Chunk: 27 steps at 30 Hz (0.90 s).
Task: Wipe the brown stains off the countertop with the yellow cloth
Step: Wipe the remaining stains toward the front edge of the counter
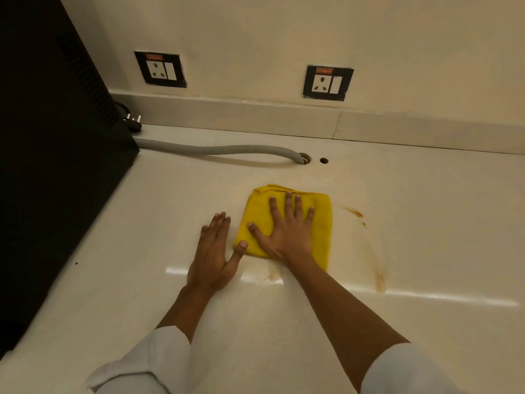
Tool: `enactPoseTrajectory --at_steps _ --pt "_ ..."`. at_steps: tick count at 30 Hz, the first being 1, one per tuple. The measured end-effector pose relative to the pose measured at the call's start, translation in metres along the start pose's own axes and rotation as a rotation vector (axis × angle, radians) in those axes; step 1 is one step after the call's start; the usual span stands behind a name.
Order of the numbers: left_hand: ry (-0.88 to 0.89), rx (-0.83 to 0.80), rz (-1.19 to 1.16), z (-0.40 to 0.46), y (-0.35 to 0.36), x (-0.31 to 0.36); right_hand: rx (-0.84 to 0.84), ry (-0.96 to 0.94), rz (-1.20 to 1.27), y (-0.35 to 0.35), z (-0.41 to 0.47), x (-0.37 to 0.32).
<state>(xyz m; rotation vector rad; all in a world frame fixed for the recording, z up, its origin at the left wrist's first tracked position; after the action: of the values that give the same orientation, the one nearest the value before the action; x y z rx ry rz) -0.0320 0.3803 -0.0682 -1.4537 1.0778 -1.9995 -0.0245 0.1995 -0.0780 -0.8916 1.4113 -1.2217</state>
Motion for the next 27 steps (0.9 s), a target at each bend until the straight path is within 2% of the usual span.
enactPoseTrajectory --at_steps 4,8,13,20,27 --pt "-0.004 0.015 -0.097 -0.001 -0.008 0.000 0.007 -0.100 0.018 0.005 -0.022 -0.029" --pt "0.001 0.025 -0.212 -0.001 -0.015 0.001 0.020 -0.121 0.031 0.007 -0.061 -0.042" --pt "0.052 -0.012 -0.165 -0.007 -0.013 0.003 0.079 -0.074 0.054 0.006 -0.117 -0.043" --pt "0.076 -0.103 0.001 -0.018 -0.003 0.013 0.093 0.085 0.009 -0.006 -0.184 0.003" --pt "0.092 -0.160 -0.027 -0.029 0.011 0.052 0.138 0.282 -0.048 -0.028 -0.252 0.080"
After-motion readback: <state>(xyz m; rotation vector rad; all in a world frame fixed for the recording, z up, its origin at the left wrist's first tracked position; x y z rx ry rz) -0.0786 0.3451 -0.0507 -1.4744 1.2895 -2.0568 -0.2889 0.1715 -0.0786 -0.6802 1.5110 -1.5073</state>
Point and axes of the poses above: each hand's wrist, its own z-axis towards the middle knuckle, its own y-axis out of the palm, x = y × z, the point moved 8 cm from there along z, towards the middle knuckle, and after that the axes turned 4 degrees about -y, right-handed, at the moved point
